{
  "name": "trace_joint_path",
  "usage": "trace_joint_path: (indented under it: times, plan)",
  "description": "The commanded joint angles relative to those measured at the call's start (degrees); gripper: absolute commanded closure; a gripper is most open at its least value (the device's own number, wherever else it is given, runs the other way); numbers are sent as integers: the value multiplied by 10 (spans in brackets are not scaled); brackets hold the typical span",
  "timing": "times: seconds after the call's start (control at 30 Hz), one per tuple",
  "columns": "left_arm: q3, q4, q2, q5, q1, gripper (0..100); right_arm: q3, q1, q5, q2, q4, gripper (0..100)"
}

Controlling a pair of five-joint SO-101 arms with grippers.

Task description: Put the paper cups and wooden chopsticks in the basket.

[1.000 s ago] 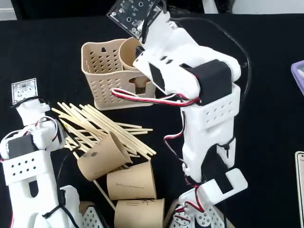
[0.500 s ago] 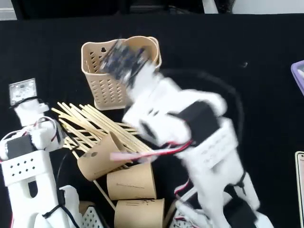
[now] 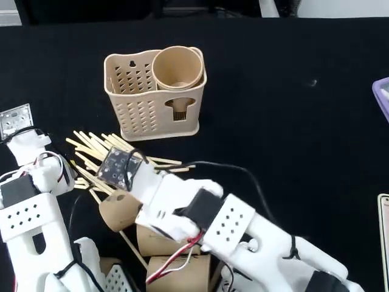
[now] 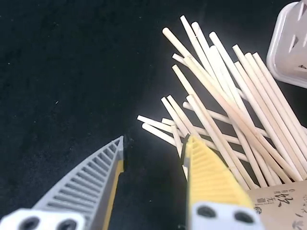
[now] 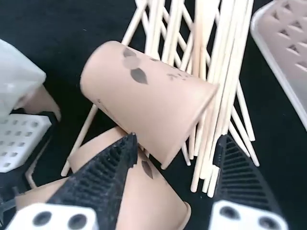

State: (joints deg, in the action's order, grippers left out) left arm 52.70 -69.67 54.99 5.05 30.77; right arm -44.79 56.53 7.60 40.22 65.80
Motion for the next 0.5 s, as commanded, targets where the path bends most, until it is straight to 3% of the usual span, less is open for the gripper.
trace_joint_path:
  times: [0.0,0.47]
  plan:
    - [-13,9,11,-5,7,793,2,20,-4,-1,-20,733]
    - [-13,9,11,-5,7,793,0,27,0,-66,-25,734]
